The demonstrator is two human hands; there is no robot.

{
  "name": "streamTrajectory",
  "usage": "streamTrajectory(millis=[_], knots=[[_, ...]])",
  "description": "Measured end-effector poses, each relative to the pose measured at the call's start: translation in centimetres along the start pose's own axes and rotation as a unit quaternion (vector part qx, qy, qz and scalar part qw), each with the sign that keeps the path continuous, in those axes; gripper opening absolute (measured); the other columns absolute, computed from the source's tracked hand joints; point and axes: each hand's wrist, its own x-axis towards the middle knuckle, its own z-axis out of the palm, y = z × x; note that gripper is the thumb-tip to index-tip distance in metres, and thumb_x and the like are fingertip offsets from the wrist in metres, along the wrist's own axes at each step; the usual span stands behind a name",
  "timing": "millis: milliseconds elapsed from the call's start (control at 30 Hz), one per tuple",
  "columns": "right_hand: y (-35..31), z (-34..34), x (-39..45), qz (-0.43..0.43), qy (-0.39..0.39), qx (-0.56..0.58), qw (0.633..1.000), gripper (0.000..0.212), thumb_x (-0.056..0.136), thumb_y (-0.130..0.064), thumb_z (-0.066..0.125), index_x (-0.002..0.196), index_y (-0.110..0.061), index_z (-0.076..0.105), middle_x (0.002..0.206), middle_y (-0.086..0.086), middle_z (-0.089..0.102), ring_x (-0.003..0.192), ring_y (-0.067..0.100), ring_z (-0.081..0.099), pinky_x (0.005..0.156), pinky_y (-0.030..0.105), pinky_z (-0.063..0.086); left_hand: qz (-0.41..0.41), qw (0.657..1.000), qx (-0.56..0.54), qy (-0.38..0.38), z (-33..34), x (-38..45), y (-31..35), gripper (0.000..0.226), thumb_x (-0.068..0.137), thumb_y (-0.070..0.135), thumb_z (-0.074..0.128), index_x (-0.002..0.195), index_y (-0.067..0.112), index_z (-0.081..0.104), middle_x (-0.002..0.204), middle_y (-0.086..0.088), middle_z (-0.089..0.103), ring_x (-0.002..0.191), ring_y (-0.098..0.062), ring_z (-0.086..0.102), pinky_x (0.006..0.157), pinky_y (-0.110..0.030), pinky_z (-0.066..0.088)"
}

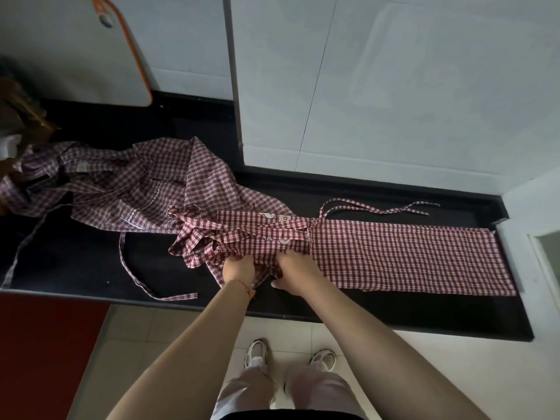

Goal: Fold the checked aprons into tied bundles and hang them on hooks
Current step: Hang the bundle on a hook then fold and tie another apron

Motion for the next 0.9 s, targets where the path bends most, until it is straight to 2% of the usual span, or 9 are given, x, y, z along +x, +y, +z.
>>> streamTrajectory(millis=[100,167,333,433,533,700,767,833,900], knots=[[-0.1,-0.2,0.3,-0.009,0.007,-0.030,0.999,0.030,0.095,-0.019,0.062,0.124,-0.012,0.060,0.133,0.010,0.055,0.114,0.027,0.056,0.095,0.039,0.049,-0.025,0.999,0.002,-0.028,-0.3,0.6,0.0,0.029,0.094,0.016,0.059,0.117,0.000,0.063,0.104,-0.011,0.067,0.088,-0.027,0.066,0.088,-0.048,0.058],[-0.1,-0.3,0.5,0.001,0.000,-0.012,1.000,0.036,0.096,-0.011,0.057,0.132,-0.015,0.054,0.134,0.009,0.056,0.115,0.028,0.058,0.097,0.039,0.049,-0.044,0.999,0.010,-0.019,-0.6,0.4,0.2,0.036,0.094,0.018,0.061,0.125,0.000,0.060,0.111,-0.014,0.068,0.087,-0.026,0.066,0.085,-0.045,0.060],[-0.6,0.2,0.4,0.002,0.007,-0.001,1.000,0.038,0.094,-0.010,0.058,0.131,-0.018,0.053,0.128,0.007,0.061,0.107,0.027,0.062,0.087,0.036,0.053,-0.092,0.982,-0.109,0.123,-1.2,-1.7,2.0,0.071,0.081,0.020,0.078,0.134,0.008,0.034,0.118,-0.017,0.057,0.101,-0.034,0.066,0.085,-0.048,0.059],[-0.5,0.1,0.5,-0.005,0.002,0.011,1.000,0.033,0.094,-0.022,0.060,0.126,-0.018,0.057,0.125,0.006,0.061,0.108,0.028,0.060,0.087,0.038,0.052,-0.109,0.970,-0.183,0.116,-1.4,-2.8,2.2,0.070,0.083,0.022,0.077,0.138,0.010,0.036,0.122,-0.016,0.059,0.105,-0.033,0.065,0.079,-0.044,0.058],[-0.4,-0.9,0.4,-0.017,0.032,0.033,0.999,0.020,0.093,-0.032,0.060,0.107,-0.017,0.062,0.111,0.002,0.059,0.099,0.023,0.058,0.079,0.035,0.047,-0.093,0.962,-0.242,0.089,-2.0,-2.7,1.6,0.058,0.082,0.023,0.079,0.133,0.014,0.052,0.123,-0.012,0.064,0.103,-0.031,0.066,0.057,-0.034,0.051],[-1.7,-3.4,0.9,-0.014,0.152,0.137,0.979,0.008,0.094,-0.021,0.061,0.101,-0.016,0.061,0.107,-0.001,0.055,0.088,0.014,0.054,0.076,0.028,0.047,-0.019,0.962,-0.266,0.062,-3.2,-2.2,1.6,0.075,0.074,0.031,0.086,0.139,0.018,0.052,0.127,-0.003,0.062,0.110,-0.025,0.062,0.081,-0.035,0.054],[-2.9,-4.5,1.5,-0.002,0.158,0.225,0.961,0.024,0.094,-0.021,0.061,0.118,-0.017,0.059,0.120,0.000,0.055,0.098,0.012,0.056,0.082,0.027,0.048,-0.006,0.956,-0.292,0.023,-3.9,-2.4,2.5,0.091,0.065,0.039,0.087,0.143,0.021,0.044,0.129,-0.004,0.061,0.112,-0.025,0.062,0.091,-0.040,0.055],[-4.1,-5.6,2.1,0.012,0.125,0.328,0.936,0.049,0.093,-0.026,0.063,0.139,-0.021,0.046,0.140,0.001,0.049,0.122,0.016,0.052,0.099,0.032,0.046,-0.009,0.951,-0.307,-0.026,-4.6,-2.3,3.3,0.092,0.063,0.042,0.084,0.143,0.020,0.045,0.122,-0.008,0.065,0.099,-0.022,0.068,0.074,-0.036,0.059],[-5.1,-6.5,2.7,0.012,0.081,0.426,0.901,0.072,0.090,-0.037,0.069,0.151,-0.028,0.031,0.155,0.000,0.036,0.138,0.019,0.040,0.111,0.040,0.039,-0.001,0.943,-0.324,-0.070,-5.0,-2.1,3.8,0.073,0.078,0.029,0.078,0.142,0.013,0.047,0.114,-0.011,0.070,0.084,-0.021,0.073,0.062,-0.031,0.057]])
